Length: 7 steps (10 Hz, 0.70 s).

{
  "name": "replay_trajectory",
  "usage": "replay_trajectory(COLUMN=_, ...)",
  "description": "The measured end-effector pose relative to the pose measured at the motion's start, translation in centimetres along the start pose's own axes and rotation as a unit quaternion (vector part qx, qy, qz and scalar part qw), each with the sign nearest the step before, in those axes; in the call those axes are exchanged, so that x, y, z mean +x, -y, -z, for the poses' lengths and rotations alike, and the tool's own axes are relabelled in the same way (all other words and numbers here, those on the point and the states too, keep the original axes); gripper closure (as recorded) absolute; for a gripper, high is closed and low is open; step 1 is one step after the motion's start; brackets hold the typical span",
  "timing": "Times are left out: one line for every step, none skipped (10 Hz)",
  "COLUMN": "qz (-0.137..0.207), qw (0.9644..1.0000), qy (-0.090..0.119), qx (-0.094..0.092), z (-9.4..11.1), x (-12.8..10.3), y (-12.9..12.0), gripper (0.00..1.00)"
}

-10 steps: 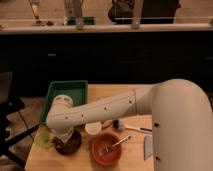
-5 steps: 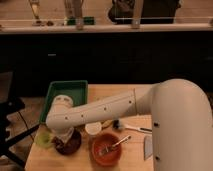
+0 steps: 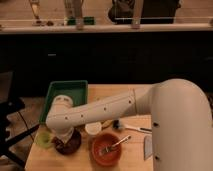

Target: Place grapes in purple bowl

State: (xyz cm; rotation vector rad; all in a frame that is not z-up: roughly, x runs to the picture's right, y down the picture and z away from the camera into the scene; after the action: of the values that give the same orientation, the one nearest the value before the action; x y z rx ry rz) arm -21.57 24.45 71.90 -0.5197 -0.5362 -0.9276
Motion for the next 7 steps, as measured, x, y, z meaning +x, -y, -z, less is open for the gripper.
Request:
replay_trajectory(qz=-0.003, qw=1.0, qy=-0.003, qx=0.0, z=0.1, x=0.0, y=0.0, gripper=1.0)
replay_trajectory(qz=-0.008, qw=0.9999, qy=-0.011, qx=-0.003, z=0.4, x=0.1, y=-0.2, gripper=1.0)
replay_trajectory(qz=-0.009, qw=0.9998, qy=-0.016, qx=-0.002, z=0.7, x=0.2, y=-0.2, gripper=1.0)
replay_trajectory(qz=-0.01, qw=0.9998, qy=-0.02, qx=-0.002, z=0.9, x=0.2, y=-0.2, gripper=1.0)
replay_trajectory(qz=-0.01, qw=0.9997, qy=-0.022, qx=-0.001, z=1.0, x=0.2, y=-0.2, gripper=1.0)
replay_trajectory(qz=-0.01, qw=0.9997, qy=-0.024, qx=-0.001, z=1.2, x=0.1, y=-0.2, gripper=1.0)
replay_trajectory(qz=-0.01, qw=0.9996, qy=-0.026, qx=0.0, z=1.3, x=0.1, y=-0.2, gripper=1.0)
